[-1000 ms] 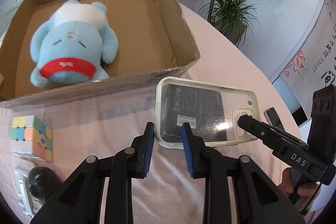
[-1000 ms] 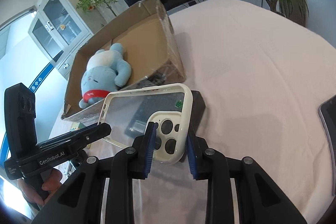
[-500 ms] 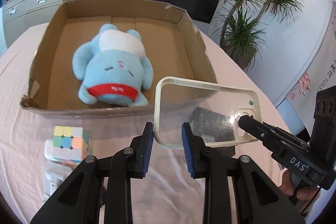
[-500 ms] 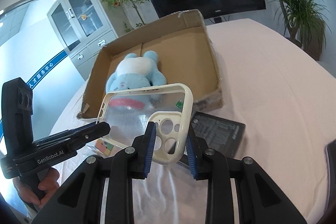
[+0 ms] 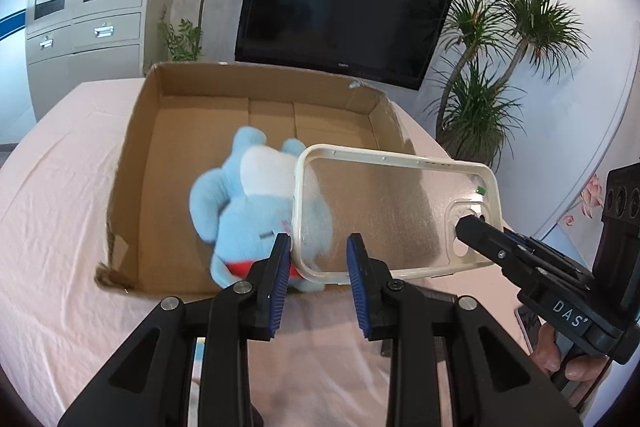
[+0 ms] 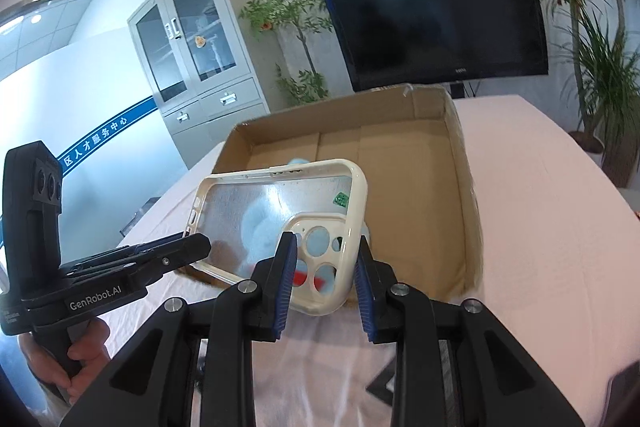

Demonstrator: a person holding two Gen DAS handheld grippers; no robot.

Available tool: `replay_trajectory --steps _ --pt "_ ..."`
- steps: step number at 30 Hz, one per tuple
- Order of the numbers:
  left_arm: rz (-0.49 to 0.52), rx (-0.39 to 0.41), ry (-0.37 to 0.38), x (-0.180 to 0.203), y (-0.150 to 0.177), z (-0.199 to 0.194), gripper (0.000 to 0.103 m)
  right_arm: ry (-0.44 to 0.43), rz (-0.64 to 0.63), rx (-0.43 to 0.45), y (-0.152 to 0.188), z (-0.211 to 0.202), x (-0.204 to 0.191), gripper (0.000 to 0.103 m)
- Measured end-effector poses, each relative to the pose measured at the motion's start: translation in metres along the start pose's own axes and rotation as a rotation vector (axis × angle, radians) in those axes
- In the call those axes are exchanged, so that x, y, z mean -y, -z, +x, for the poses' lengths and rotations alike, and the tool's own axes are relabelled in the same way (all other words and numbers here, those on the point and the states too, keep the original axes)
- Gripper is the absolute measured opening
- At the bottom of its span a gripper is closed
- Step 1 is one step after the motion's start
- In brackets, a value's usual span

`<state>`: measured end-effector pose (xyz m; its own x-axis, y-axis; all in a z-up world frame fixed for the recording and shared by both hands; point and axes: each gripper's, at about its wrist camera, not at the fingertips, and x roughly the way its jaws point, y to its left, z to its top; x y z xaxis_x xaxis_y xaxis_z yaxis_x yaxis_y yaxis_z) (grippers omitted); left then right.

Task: Organize objects
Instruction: 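Carry the phone case with the right tool into the box and release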

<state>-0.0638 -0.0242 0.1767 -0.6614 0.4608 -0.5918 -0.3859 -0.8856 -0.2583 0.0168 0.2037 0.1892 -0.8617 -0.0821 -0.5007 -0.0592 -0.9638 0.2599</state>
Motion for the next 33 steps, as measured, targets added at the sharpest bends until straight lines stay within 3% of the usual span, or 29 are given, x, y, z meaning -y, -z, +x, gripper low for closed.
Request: replay_trajectory --steps 7,16,24,33 --pt "-0.016 0.015 -0.048 -0.023 -0.033 0.013 0.026 -0.027 -0.041 0.006 -0.038 0.040 -0.017 0.025" --pt "-0.052 -0.105 -0.091 -0.052 -0.054 0.081 0.026 0.017 -0.048 -0.065 -0.059 0.122 -0.020 0.025" --pt "0.080 -0.232 -0.101 -0.011 -0.035 0.141 0.026 0.098 0.068 -0.136 -0.046 0.155 0.039 0.025" --pt "0.116 -0.276 -0.063 0.031 -0.021 0.148 0.026 0.111 0.182 -0.166 -0.028 0.137 0.089 0.025"
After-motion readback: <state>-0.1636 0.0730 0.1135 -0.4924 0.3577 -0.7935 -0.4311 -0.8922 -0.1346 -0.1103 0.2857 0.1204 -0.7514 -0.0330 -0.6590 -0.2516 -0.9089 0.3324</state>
